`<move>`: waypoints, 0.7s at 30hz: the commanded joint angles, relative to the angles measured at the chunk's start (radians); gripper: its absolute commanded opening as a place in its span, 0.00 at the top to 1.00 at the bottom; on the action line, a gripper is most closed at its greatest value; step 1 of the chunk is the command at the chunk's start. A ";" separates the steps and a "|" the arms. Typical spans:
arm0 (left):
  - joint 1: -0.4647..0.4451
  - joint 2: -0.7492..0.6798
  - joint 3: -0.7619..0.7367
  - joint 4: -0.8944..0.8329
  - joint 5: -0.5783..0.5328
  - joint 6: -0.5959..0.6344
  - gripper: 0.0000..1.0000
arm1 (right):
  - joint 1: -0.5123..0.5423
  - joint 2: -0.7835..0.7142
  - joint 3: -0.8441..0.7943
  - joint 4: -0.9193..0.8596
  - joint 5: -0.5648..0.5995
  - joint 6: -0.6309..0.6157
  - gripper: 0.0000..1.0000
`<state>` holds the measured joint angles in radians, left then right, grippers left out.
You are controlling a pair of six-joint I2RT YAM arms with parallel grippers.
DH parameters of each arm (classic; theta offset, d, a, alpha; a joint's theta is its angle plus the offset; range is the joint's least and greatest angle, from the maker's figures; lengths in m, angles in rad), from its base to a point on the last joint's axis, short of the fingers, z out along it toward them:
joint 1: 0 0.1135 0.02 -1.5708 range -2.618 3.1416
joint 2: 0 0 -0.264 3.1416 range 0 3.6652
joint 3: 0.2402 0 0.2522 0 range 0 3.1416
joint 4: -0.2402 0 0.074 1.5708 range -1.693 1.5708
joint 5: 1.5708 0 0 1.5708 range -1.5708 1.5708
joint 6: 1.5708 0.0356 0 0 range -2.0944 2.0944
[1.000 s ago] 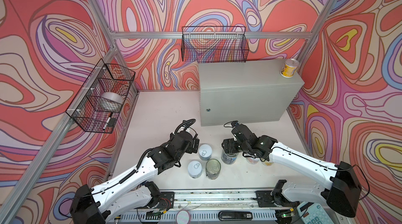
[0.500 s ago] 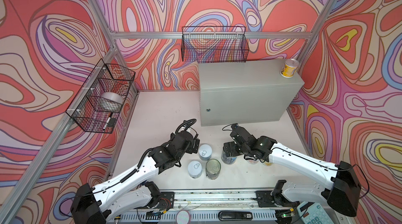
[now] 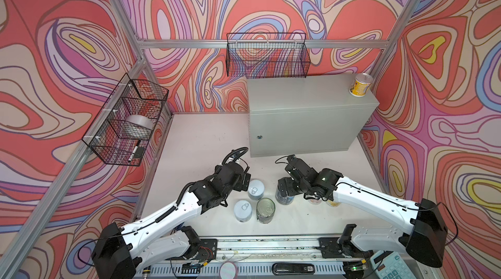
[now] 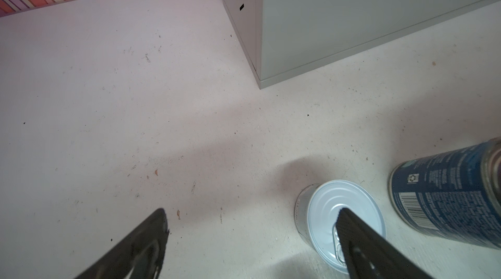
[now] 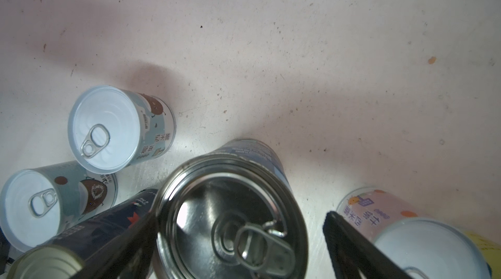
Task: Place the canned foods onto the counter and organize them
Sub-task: 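Lower the right gripper around the dark blue can and close on it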
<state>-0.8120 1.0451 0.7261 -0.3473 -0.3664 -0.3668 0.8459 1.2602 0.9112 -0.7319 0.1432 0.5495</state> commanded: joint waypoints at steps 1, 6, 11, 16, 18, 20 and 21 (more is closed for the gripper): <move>-0.003 0.001 0.027 0.004 -0.005 0.011 0.00 | 0.013 0.005 0.029 0.013 -0.066 -0.004 0.01; -0.003 0.000 0.026 0.000 -0.006 0.009 0.00 | 0.014 0.001 0.044 0.002 -0.061 -0.002 0.01; -0.003 0.000 0.022 0.001 -0.006 0.009 0.00 | 0.014 -0.009 0.054 -0.001 -0.077 0.001 0.02; -0.004 0.003 0.026 0.004 0.000 0.011 0.00 | 0.018 0.017 0.053 -0.021 -0.045 -0.001 0.02; -0.003 0.005 0.024 0.004 0.004 0.009 0.00 | 0.020 0.023 0.046 -0.009 -0.059 0.001 0.01; -0.003 0.005 0.022 0.000 0.005 0.006 0.00 | 0.024 0.031 0.043 -0.003 -0.061 0.003 0.02; -0.003 0.003 0.022 -0.003 0.006 0.005 0.00 | 0.026 0.034 0.043 -0.004 -0.056 0.004 0.01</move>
<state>-0.8120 1.0451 0.7261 -0.3473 -0.3634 -0.3664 0.8574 1.2804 0.9459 -0.7406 0.0891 0.5488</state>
